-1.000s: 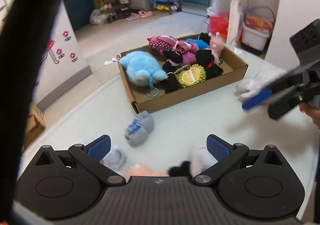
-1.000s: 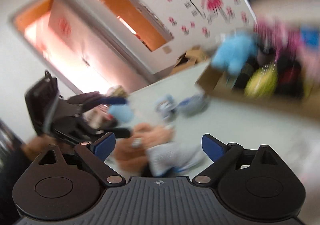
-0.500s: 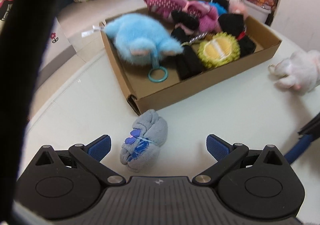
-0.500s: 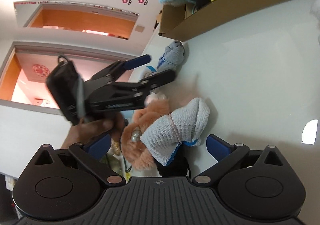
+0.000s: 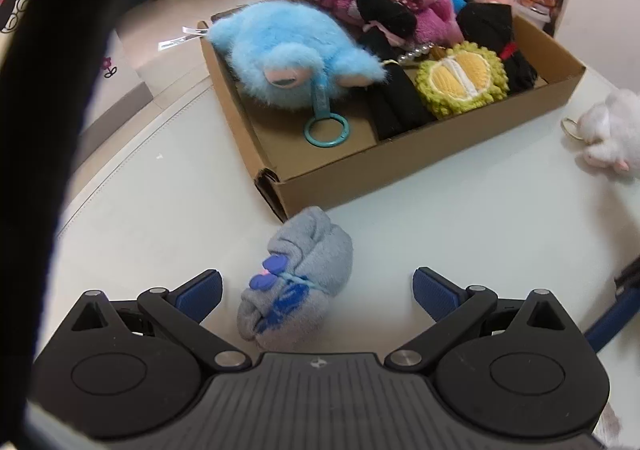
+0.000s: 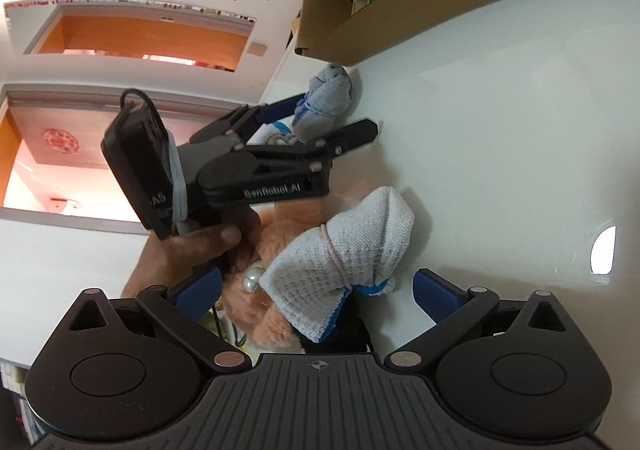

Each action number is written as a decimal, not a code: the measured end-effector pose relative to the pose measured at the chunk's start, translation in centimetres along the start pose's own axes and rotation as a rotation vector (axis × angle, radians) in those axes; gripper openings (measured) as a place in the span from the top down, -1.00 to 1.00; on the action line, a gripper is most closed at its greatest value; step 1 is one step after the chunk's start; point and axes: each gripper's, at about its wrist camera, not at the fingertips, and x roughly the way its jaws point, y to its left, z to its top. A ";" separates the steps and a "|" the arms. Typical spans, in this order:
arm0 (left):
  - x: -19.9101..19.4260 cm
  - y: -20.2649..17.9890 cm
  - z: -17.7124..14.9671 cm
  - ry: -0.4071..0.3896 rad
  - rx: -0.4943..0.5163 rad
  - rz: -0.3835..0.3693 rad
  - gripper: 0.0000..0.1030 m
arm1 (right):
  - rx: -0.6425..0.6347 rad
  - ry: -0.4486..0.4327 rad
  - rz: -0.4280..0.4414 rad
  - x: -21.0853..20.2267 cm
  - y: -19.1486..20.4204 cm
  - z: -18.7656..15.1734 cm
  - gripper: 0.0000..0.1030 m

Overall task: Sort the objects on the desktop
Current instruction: 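Withdraw both tools from the box toward the toys on the table, then grasp the grey-blue sock doll with the left tool while the right tool grasps the white knitted sock doll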

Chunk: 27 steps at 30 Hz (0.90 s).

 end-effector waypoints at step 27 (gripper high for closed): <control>-0.7 -1.7 0.6 -0.064 -0.028 -0.053 0.25 | -0.041 -0.046 -0.008 1.5 0.1 -0.4 -0.42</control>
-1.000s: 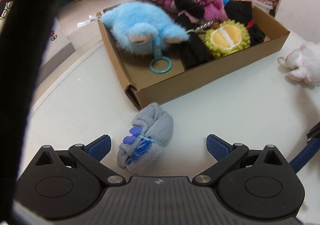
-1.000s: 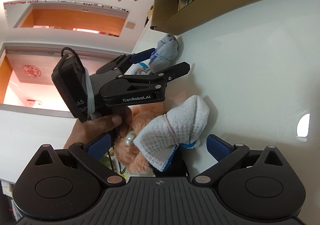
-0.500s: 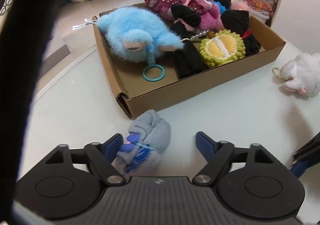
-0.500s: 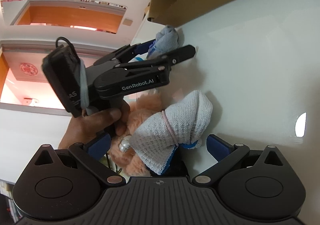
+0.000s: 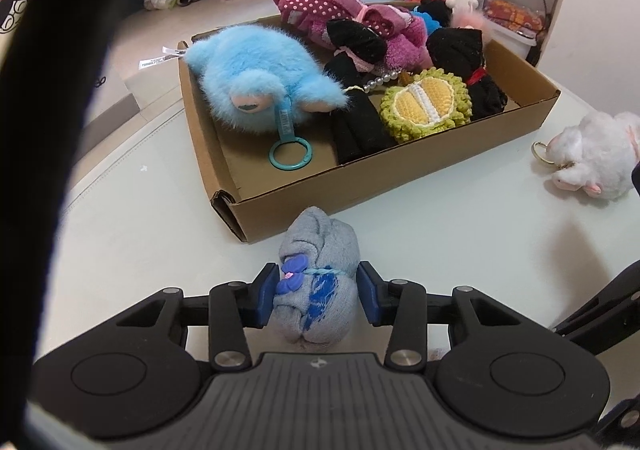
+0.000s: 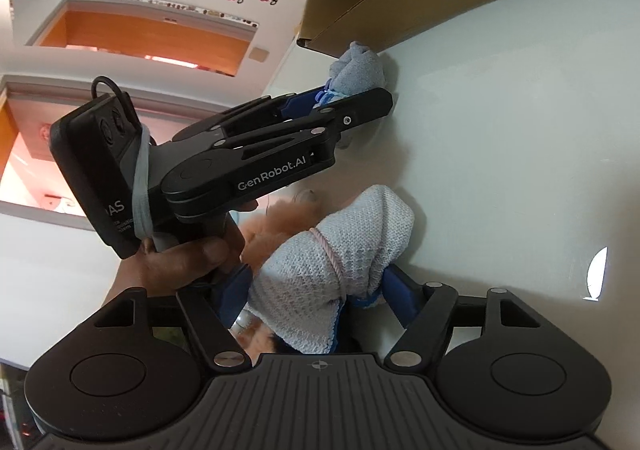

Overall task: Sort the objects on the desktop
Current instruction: 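Grasp the grey-blue sock doll with the left tool while the right tool grasps the white knitted sock doll, then lift both sock dolls and carry them over the cardboard box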

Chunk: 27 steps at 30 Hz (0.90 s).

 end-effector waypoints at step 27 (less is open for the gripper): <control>-4.9 -1.1 0.6 -0.066 -0.058 0.055 0.34 | -0.060 -0.126 0.035 -5.3 -1.1 0.3 -0.32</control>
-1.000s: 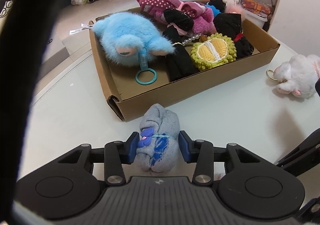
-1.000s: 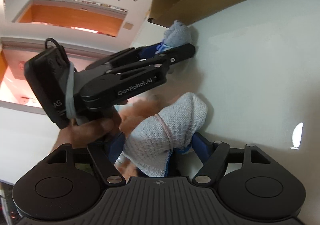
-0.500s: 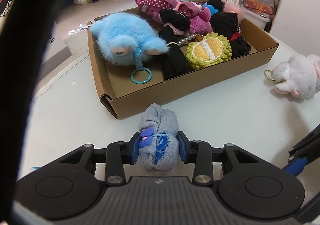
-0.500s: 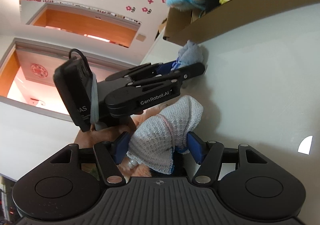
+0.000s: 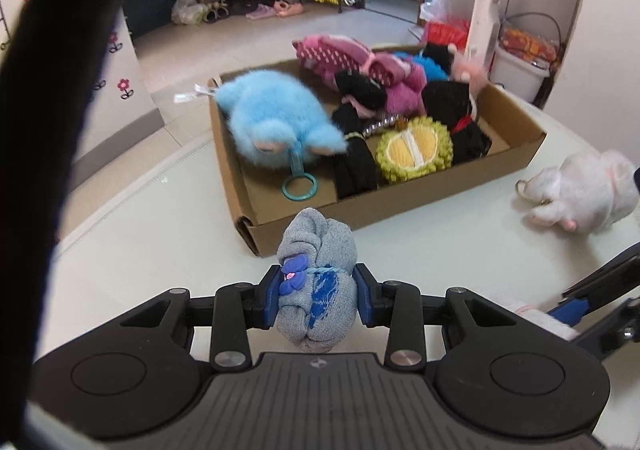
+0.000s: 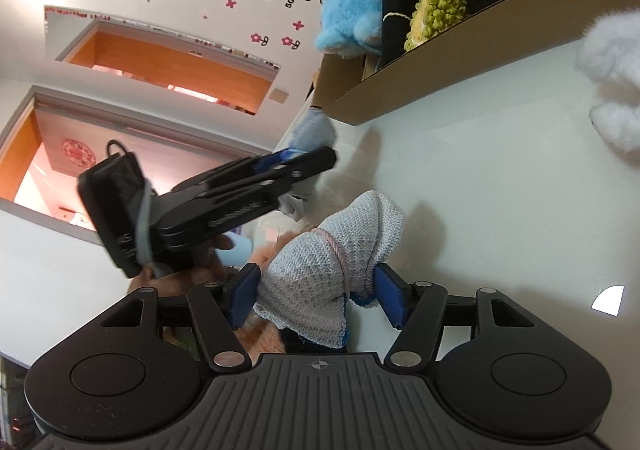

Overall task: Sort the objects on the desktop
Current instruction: 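Lift both sock dolls and carry them over the cardboard box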

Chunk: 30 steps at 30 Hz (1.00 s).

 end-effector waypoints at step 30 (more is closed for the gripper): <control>-8.8 -5.5 -4.0 -0.197 -0.168 0.047 0.34 | -0.179 -0.028 -0.146 -4.3 0.1 -2.0 0.21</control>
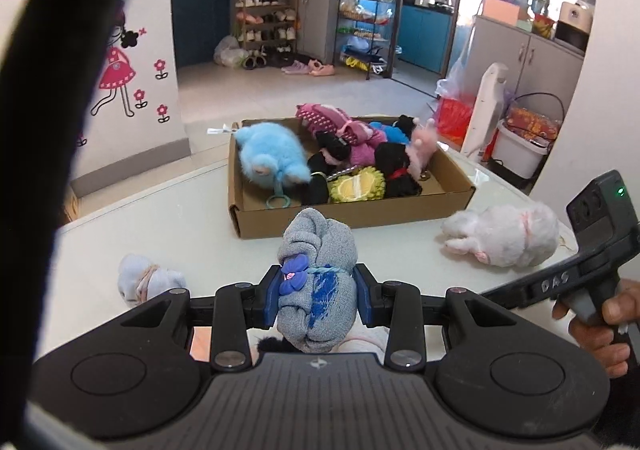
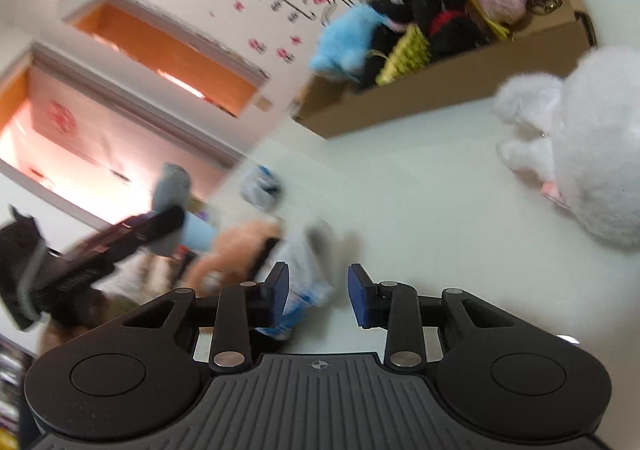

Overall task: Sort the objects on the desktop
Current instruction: 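Lift both sock dolls and carry them over the cardboard box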

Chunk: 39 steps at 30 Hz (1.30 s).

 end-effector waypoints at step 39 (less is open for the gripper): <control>-1.9 2.2 -3.0 -0.058 -0.097 -0.040 0.34 | -0.415 0.051 -0.341 6.0 9.6 -1.3 -0.01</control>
